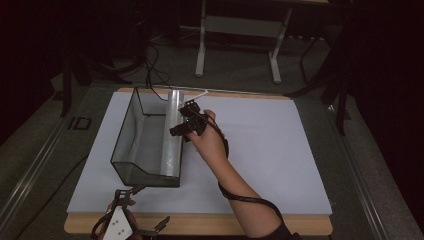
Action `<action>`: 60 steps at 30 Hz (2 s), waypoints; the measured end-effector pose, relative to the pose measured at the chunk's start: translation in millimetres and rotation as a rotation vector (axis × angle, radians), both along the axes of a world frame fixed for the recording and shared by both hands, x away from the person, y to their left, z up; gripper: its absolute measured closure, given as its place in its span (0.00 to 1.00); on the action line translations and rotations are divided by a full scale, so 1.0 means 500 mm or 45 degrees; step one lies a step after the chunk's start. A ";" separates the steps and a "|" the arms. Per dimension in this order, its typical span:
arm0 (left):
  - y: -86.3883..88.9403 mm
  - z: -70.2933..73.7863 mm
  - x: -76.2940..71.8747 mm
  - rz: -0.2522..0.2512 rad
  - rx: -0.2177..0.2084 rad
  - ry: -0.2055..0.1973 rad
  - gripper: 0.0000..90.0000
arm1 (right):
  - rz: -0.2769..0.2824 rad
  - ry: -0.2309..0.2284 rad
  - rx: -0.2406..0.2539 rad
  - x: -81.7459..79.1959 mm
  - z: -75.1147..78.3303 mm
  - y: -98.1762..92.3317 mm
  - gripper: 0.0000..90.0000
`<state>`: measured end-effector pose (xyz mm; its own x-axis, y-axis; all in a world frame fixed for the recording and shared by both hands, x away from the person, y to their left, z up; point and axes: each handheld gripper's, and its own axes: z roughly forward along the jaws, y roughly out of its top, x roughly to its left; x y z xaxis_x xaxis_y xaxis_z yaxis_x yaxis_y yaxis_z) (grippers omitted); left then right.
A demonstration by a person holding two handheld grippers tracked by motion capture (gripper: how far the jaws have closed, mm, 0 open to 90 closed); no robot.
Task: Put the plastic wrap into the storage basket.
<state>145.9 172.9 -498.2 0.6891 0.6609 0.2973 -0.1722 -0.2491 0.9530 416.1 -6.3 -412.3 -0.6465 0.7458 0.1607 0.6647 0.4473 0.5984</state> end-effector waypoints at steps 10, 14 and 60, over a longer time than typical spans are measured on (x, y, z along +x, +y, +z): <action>-0.002 -0.002 0.001 0.001 0.004 0.005 0.00 | 0.041 -0.079 0.023 -0.040 0.019 -0.065 0.23; -0.004 -0.003 0.002 0.001 0.005 0.012 0.00 | 0.053 -0.110 0.041 -0.065 0.024 -0.097 0.23; -0.009 -0.007 0.005 0.009 0.033 0.014 0.00 | 0.057 -0.305 -0.032 -0.247 -0.073 -0.350 0.19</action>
